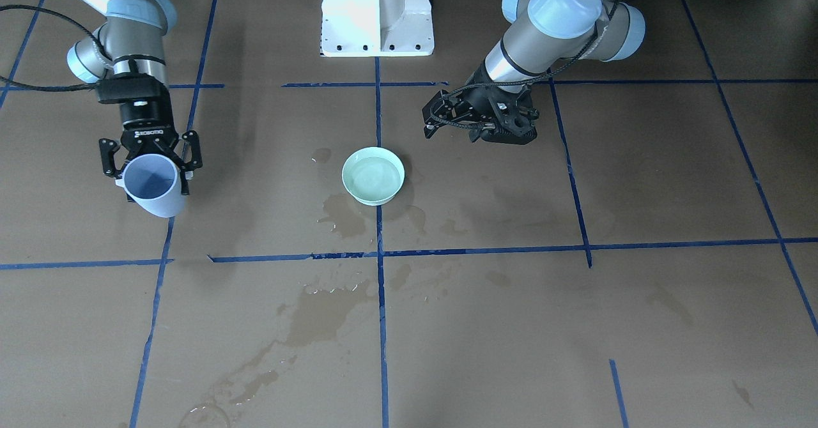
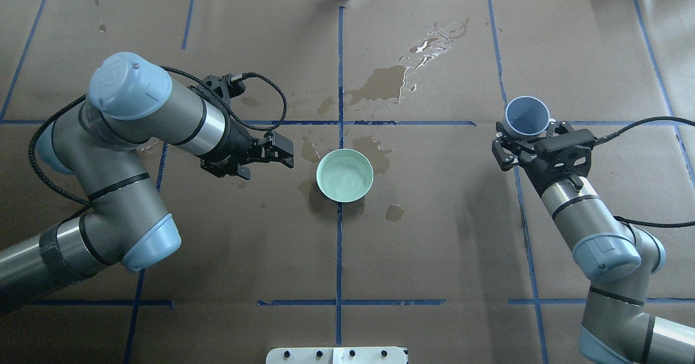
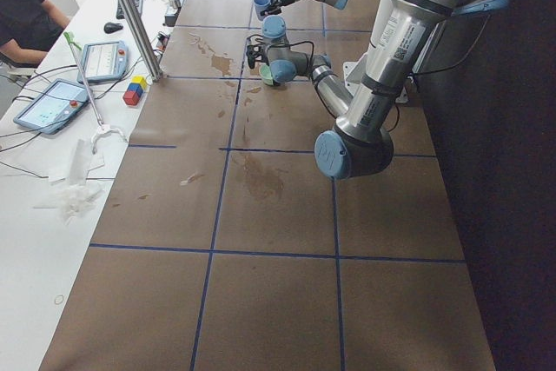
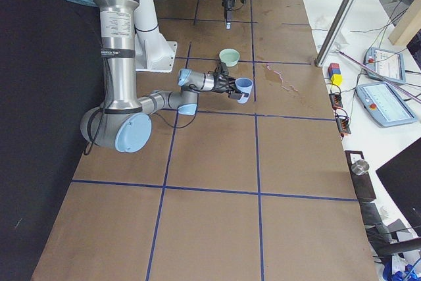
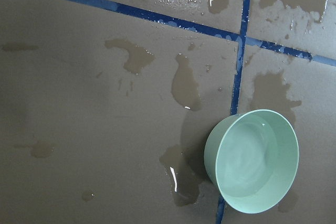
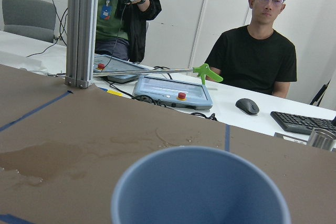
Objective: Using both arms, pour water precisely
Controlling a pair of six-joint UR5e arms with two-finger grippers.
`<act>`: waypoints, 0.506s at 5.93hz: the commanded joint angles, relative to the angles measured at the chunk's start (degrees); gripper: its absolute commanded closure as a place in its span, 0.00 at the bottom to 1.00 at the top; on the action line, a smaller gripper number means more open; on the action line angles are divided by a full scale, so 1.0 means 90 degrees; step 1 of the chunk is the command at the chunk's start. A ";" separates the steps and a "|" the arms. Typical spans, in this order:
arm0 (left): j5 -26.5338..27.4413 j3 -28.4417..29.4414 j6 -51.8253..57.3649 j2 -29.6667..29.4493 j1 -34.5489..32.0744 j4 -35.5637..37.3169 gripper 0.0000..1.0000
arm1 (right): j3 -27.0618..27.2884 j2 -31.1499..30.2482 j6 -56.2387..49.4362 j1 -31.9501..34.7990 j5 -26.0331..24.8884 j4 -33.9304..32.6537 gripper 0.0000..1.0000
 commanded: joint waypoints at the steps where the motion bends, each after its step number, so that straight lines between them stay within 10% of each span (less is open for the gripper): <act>1: 0.0008 -0.0008 0.0000 0.0019 -0.0011 0.0000 0.00 | 0.0262 0.1040 0.0000 -0.0434 -0.0225 -0.1115 0.85; 3: 0.0008 0.0002 0.0010 0.0019 -0.0030 0.0000 0.00 | 0.0252 0.1446 -0.0009 -0.0876 -0.0303 -0.1612 0.89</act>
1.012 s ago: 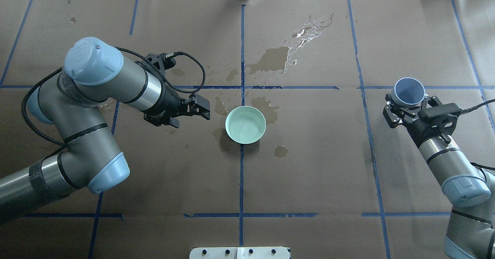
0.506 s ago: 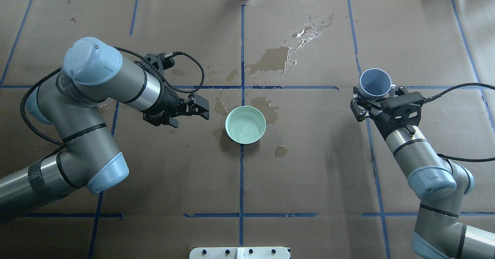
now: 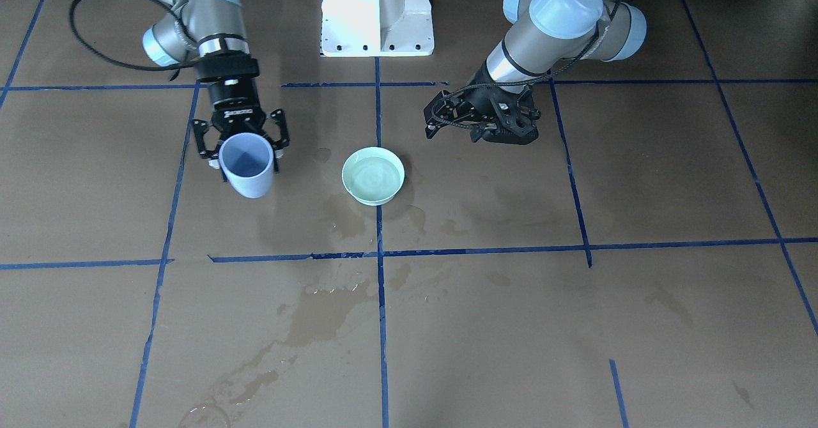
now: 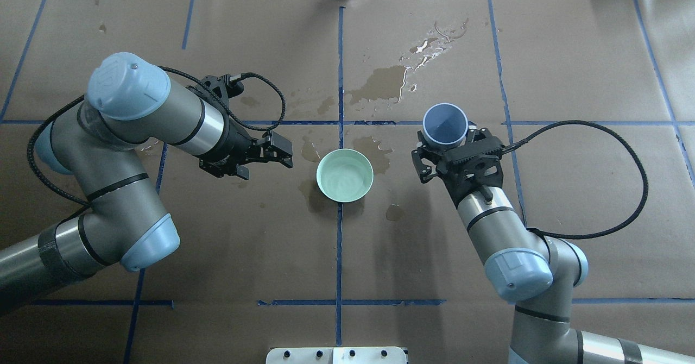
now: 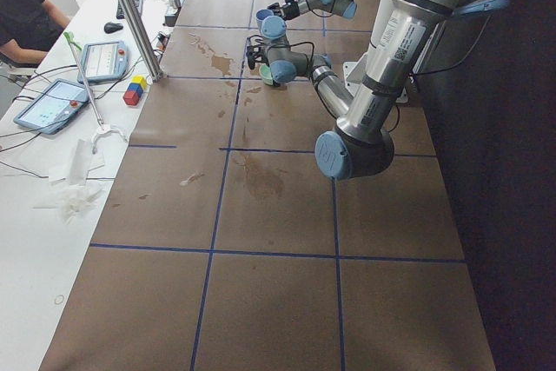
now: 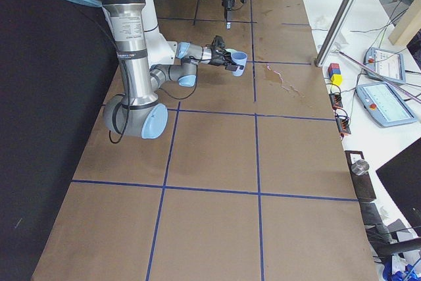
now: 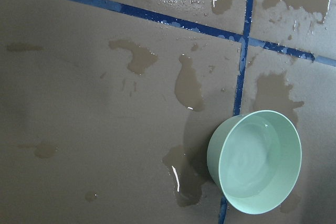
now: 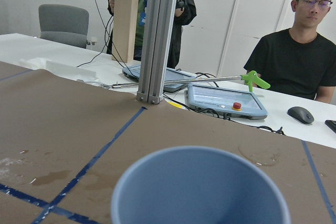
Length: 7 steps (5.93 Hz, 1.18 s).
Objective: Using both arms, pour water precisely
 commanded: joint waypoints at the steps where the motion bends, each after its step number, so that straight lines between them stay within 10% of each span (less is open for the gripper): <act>1: 0.0001 -0.0007 0.0007 0.0011 -0.0017 0.0000 0.00 | 0.0043 0.0641 -0.0020 -0.0148 -0.0300 -0.1639 0.86; 2: 0.0001 -0.0007 0.0007 0.0001 -0.0026 0.0000 0.00 | 0.0024 0.1061 -0.0040 -0.0284 -0.0728 -0.2880 0.89; 7: -0.0009 -0.0036 0.0007 0.0040 -0.0075 0.0000 0.00 | -0.0113 0.1211 -0.2637 -0.0704 -0.1305 -0.3088 0.97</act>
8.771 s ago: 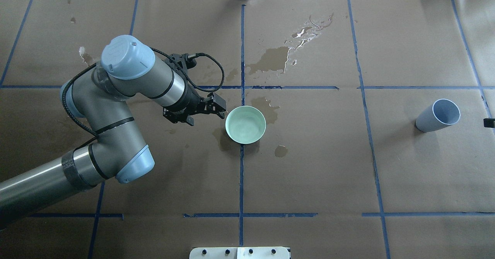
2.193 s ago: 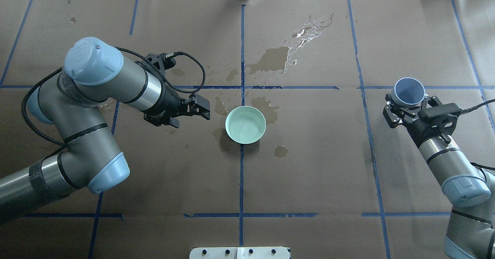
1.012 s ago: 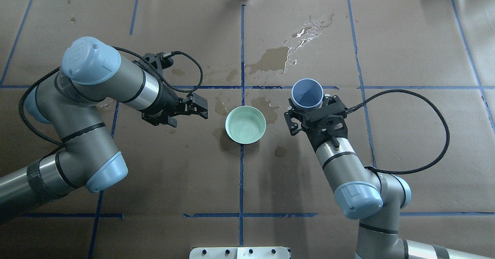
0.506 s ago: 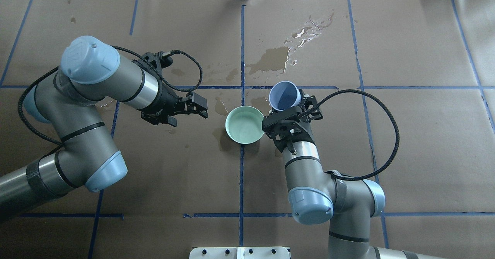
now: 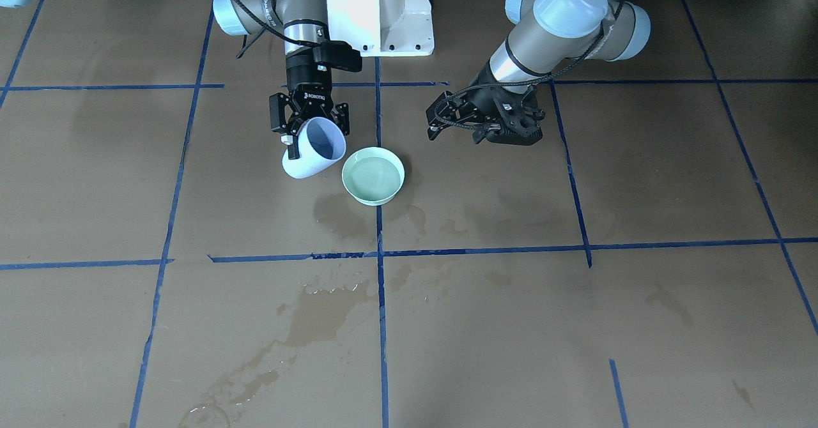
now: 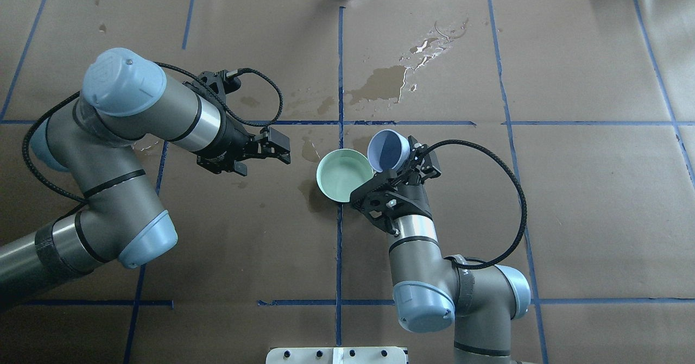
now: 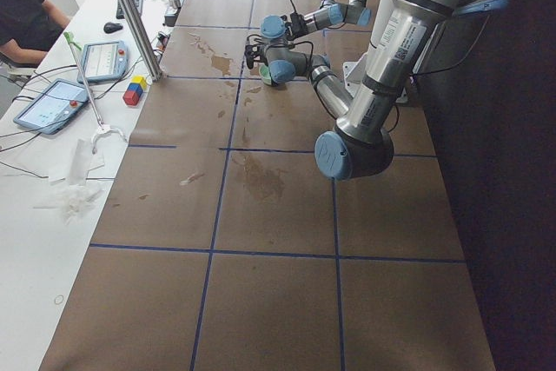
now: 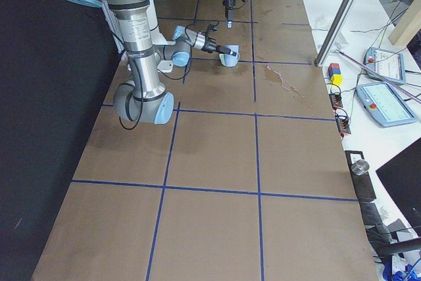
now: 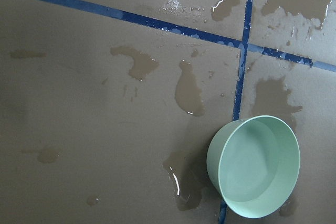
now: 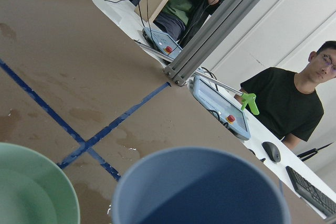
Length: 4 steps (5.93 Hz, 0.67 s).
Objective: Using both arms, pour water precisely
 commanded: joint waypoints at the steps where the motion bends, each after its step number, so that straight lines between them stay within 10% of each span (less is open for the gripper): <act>1: 0.0003 -0.0037 0.0000 0.0031 -0.0009 0.0000 0.00 | -0.0019 0.0228 -0.1601 -0.0055 -0.0322 0.0001 0.97; 4: 0.0003 -0.0028 0.0000 0.0041 0.0001 0.0000 0.00 | -0.0117 0.0249 -0.1726 -0.0084 -0.0566 -0.1010 0.97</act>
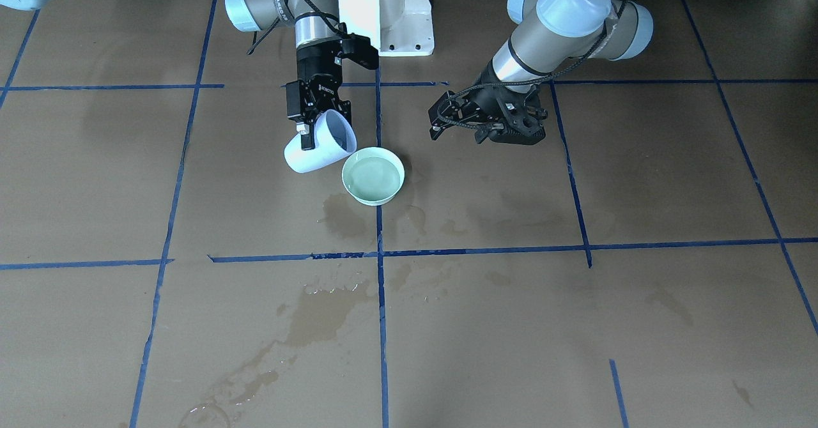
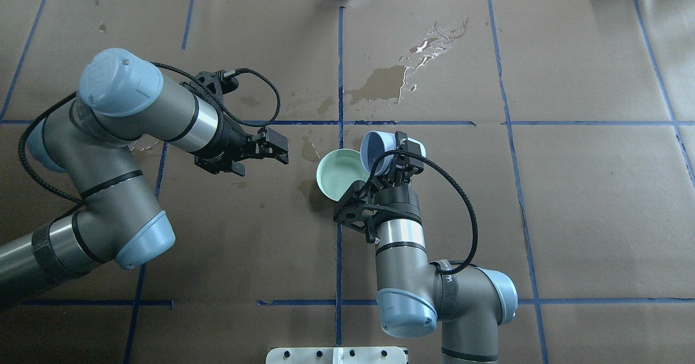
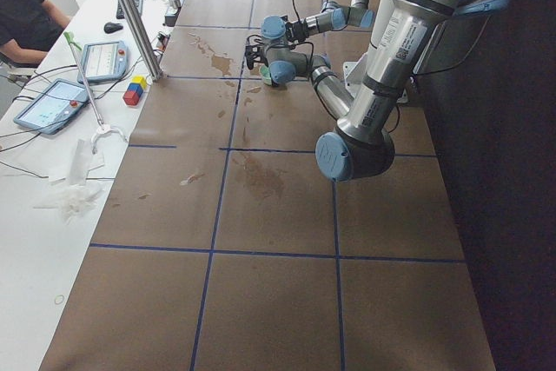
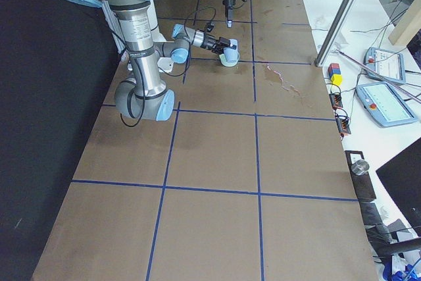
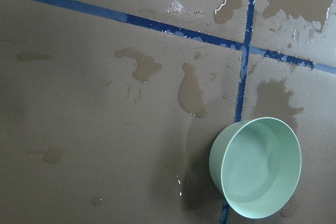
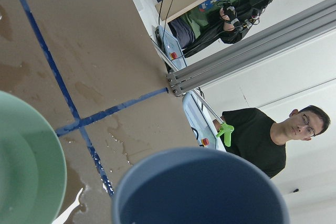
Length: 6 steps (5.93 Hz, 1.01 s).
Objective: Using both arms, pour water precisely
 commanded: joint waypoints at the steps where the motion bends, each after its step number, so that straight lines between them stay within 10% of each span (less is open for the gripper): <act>1: 0.0000 -0.0003 0.0000 0.0001 0.0003 0.0000 0.00 | -0.0013 0.0147 -0.0435 -0.0006 -0.0076 -0.0675 0.97; 6: 0.0000 -0.0003 0.0000 0.0001 0.0003 0.0000 0.00 | -0.0238 0.0236 -0.1491 -0.0006 -0.0203 -0.0951 0.97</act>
